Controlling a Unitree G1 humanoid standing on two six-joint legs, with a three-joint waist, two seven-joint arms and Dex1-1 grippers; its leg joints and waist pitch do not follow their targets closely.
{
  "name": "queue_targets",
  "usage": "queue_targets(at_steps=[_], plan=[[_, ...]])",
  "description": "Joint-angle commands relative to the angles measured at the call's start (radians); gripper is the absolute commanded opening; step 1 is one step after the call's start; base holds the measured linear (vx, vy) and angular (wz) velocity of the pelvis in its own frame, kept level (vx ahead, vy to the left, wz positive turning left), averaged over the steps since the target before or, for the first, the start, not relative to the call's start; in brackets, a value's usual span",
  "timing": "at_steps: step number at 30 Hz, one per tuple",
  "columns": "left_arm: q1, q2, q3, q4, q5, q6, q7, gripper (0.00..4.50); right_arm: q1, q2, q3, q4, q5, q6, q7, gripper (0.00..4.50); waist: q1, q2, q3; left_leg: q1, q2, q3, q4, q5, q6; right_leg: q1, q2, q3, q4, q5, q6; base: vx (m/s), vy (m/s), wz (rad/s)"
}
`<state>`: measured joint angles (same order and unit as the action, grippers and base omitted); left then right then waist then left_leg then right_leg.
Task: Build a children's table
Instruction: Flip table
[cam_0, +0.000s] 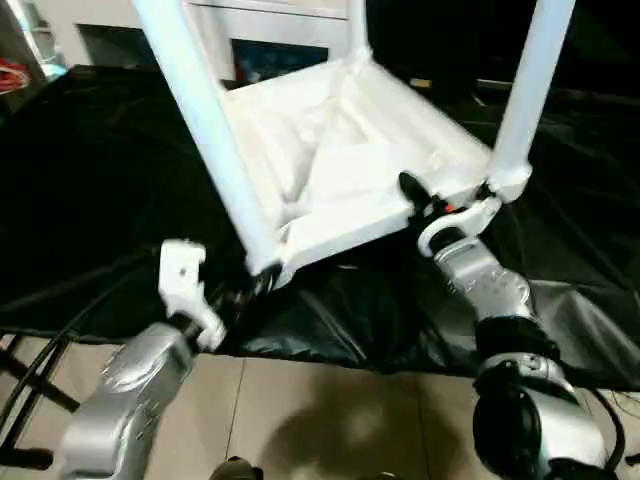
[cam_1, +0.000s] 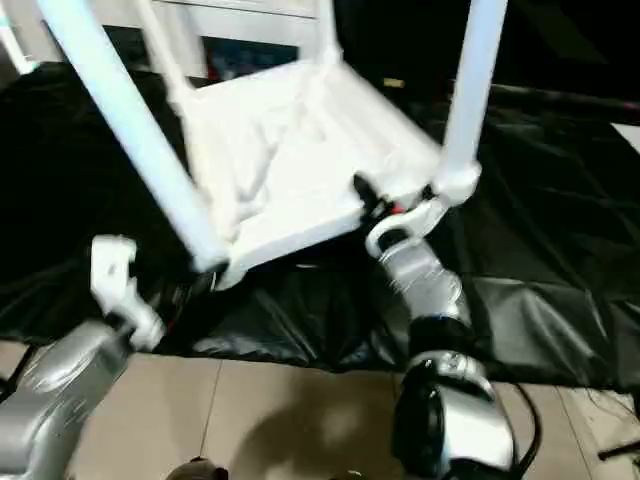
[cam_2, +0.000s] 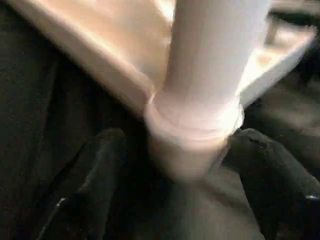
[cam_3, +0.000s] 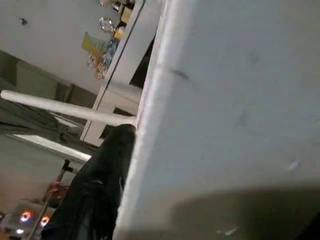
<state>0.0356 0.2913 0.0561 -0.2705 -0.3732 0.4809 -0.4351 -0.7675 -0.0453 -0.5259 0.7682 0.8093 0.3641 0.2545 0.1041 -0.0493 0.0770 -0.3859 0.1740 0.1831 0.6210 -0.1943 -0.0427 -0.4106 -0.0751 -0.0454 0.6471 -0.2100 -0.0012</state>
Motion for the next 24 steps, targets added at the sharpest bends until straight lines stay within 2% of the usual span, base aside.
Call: queue_targets(at_steps=[1, 2, 4, 5, 6, 8, 10, 12, 15, 16, 18, 19, 20, 21, 22, 24], plan=[[0.009, 0.012, 0.005, -0.014, 0.014, 0.005, -0.016, 4.24, -0.027, -0.074, -0.039, -0.052, -0.044, -0.086, -0.047, 2.16, -0.005, 0.007, -0.081, 0.033, 0.050, -0.004, -0.072, -0.077, 0.019, 0.042, -0.053, 0.041, -0.064, -0.023, -0.212, 0.000, 0.000, 0.00], [0.006, 0.015, -0.002, -0.019, 0.016, 0.001, -0.019, 4.42, -0.021, -0.088, -0.030, -0.068, -0.063, -0.096, -0.049, 2.14, -0.001, 0.006, -0.080, 0.038, 0.051, 0.001, -0.072, -0.093, 0.012, 0.037, -0.051, 0.043, -0.067, -0.032, -0.210, 0.000, 0.000, 0.00], [0.002, 0.024, -0.019, -0.025, 0.016, -0.005, -0.028, 4.49, -0.013, -0.106, -0.019, -0.088, -0.086, -0.104, -0.055, 2.14, 0.004, 0.007, -0.078, 0.040, 0.051, 0.007, -0.074, -0.114, 0.000, 0.034, -0.050, 0.045, -0.069, -0.055, -0.201, 0.000, 0.000, 0.00], [0.002, 0.024, -0.019, -0.025, 0.016, -0.005, -0.028, 4.49, -0.013, -0.106, -0.019, -0.088, -0.086, -0.104, -0.055, 2.14, 0.004, 0.006, -0.078, 0.039, 0.052, 0.007, -0.075, -0.122, -0.004, 0.034, -0.051, 0.045, -0.070, -0.065, -0.196, 0.000, 0.000, 0.00], [-0.004, 0.025, -0.044, -0.033, 0.024, -0.006, -0.034, 4.50, -0.009, -0.116, -0.024, -0.096, -0.088, -0.109, -0.071, 2.14, 0.002, 0.008, -0.079, 0.032, 0.053, 0.003, -0.078, -0.134, -0.018, 0.039, -0.055, 0.046, -0.070, -0.096, -0.179, 0.000, 0.000, 0.00], [-0.018, 0.023, -0.075, -0.033, 0.054, -0.023, -0.028, 4.50, 0.001, -0.124, -0.020, -0.116, -0.097, -0.112, -0.083, 2.14, 0.003, 0.006, -0.079, 0.038, 0.052, 0.006, -0.077, -0.154, -0.027, 0.032, -0.053, 0.047, -0.075, -0.115, -0.161, 0.000, 0.000, 0.00], [-0.038, 0.025, -0.104, -0.036, 0.084, -0.029, -0.017, 4.50, 0.019, -0.136, 0.003, -0.148, -0.134, -0.125, -0.097, 2.14, 0.003, 0.008, -0.078, 0.033, 0.051, 0.004, -0.078, -0.151, -0.030, 0.035, -0.055, 0.048, -0.077, -0.126, -0.144, 0.000, 0.000, 0.00], [-0.057, 0.033, -0.125, -0.037, 0.116, -0.044, -0.009, 4.50, 0.033, -0.147, 0.026, -0.177, -0.164, -0.130, -0.106, 2.13, 0.000, 0.004, -0.080, 0.025, 0.049, 0.000, -0.079, -0.140, -0.036, 0.042, -0.056, 0.046, -0.077, -0.129, -0.131, 0.000, 0.000, 0.00], [-0.085, 0.060, -0.169, -0.049, 0.168, -0.056, -0.021, 4.50, 0.051, -0.164, 0.056, -0.215, -0.212, -0.133, -0.133, 2.13, -0.002, 0.005, -0.081, 0.024, 0.048, -0.001, -0.078, -0.132, -0.034, 0.041, -0.054, 0.046, -0.079, -0.133, -0.117, 0.000, 0.000, 0.00], [-0.092, 0.069, -0.184, -0.053, 0.187, -0.061, -0.022, 4.50, 0.055, -0.171, 0.067, -0.224, -0.226, -0.130, -0.135, 2.13, -0.002, 0.007, -0.082, 0.024, 0.047, -0.001, -0.078, -0.132, -0.035, 0.041, -0.054, 0.046, -0.076, -0.133, -0.119, 0.000, 0.000, 0.00], [-0.108, 0.086, -0.207, -0.061, 0.220, -0.075, -0.024, 4.50, 0.063, -0.185, 0.091, -0.240, -0.254, -0.119, -0.138, 2.13, -0.005, 0.006, -0.081, 0.022, 0.047, -0.002, -0.078, -0.134, -0.036, 0.042, -0.054, 0.045, -0.078, -0.140, -0.118, 0.000, 0.000, 0.00], [-0.122, 0.086, -0.213, -0.061, 0.230, -0.086, -0.023, 4.50, 0.070, -0.198, 0.114, -0.254, -0.282, -0.110, -0.144, 2.13, -0.006, 0.010, -0.081, 0.020, 0.047, -0.003, -0.078, -0.135, -0.038, 0.043, -0.054, 0.045, -0.077, -0.143, -0.120, 0.000, 0.000, 0.00], [-0.129, 0.085, -0.214, -0.061, 0.232, -0.090, -0.023, 4.50, 0.072, -0.203, 0.122, -0.259, -0.293, -0.108, -0.147, 2.11, -0.007, 0.008, -0.081, 0.024, 0.047, -0.002, -0.077, -0.138, -0.042, 0.041, -0.052, 0.045, -0.079, -0.148, -0.119, 0.000, 0.000, 0.00], [-0.141, 0.082, -0.215, -0.063, 0.231, -0.099, -0.027, 4.50, 0.073, -0.209, 0.130, -0.265, -0.309, -0.107, -0.159, 2.11, -0.007, 0.012, -0.081, 0.025, 0.046, -0.001, -0.077, -0.142, -0.045, 0.039, -0.053, 0.045, -0.079, -0.152, -0.121, 0.000, 0.000, 0.00], [-0.149, 0.080, -0.216, -0.066, 0.229, -0.110, -0.033, 4.50, 0.074, -0.214, 0.137, -0.269, -0.322, -0.108, -0.167, 2.10, -0.009, 0.009, -0.081, 0.022, 0.045, -0.002, -0.078, -0.150, -0.048, 0.041, -0.052, 0.045, -0.080, -0.156, -0.122, 0.000, 0.000, 0.00], [-0.171, 0.085, -0.234, -0.090, 0.223, -0.128, -0.064, 4.50, 0.076, -0.230, 0.162, -0.283, -0.367, -0.108, -0.194, 2.09, -0.009, 0.008, -0.082, 0.026, 0.046, -0.002, -0.078, -0.161, -0.051, 0.040, -0.052, 0.045, -0.080, -0.163, -0.122, 0.000, 0.000, 0.00]])
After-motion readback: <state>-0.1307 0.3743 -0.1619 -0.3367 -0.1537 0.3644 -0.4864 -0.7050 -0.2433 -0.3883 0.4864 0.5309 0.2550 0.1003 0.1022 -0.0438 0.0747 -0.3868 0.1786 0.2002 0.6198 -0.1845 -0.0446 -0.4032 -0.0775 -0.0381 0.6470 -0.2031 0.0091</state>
